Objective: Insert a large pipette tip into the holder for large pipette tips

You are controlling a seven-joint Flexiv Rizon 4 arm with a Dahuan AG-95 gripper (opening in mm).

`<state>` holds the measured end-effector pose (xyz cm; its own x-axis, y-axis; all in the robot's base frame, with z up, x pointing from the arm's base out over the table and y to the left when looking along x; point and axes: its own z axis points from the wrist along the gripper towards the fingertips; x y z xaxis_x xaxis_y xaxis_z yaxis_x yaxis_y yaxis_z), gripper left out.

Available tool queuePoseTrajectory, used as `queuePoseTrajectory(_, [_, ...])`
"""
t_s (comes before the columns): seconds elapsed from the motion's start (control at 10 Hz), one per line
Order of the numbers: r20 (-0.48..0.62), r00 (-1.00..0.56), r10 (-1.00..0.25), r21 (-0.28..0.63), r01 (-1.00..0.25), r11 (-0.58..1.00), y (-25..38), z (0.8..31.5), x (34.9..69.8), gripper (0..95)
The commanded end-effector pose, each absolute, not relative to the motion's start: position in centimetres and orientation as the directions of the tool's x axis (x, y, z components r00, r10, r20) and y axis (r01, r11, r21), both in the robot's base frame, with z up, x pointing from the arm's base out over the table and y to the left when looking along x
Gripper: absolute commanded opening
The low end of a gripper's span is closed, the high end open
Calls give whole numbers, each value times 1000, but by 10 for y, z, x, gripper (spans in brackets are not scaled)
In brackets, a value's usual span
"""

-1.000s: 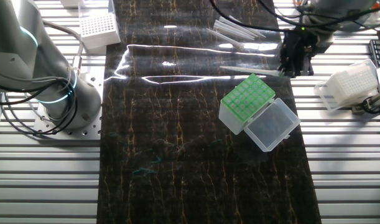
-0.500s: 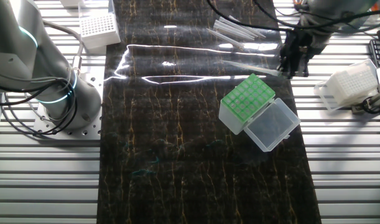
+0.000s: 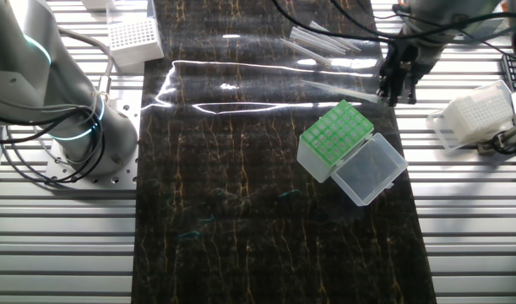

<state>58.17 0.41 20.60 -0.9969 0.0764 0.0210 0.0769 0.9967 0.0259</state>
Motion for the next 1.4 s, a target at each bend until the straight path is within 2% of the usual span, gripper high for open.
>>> queuePoseTrajectory(0.1, [34, -998, 61, 25, 62, 998, 5, 206, 586, 0])
queuePoseTrajectory(0.6, [45, -998, -32, 12, -31, 999, -4, 205, 590, 0])
queuePoseTrajectory(1.0, [45, -998, -44, 8, -43, 999, -32, 204, 600, 0])
queuePoseTrajectory(1.2, [25, -999, -45, 3, -45, 999, -43, 197, 608, 0])
queuePoseTrajectory(1.4, [-72, -993, -88, -47, -85, 995, -42, 202, 620, 0])
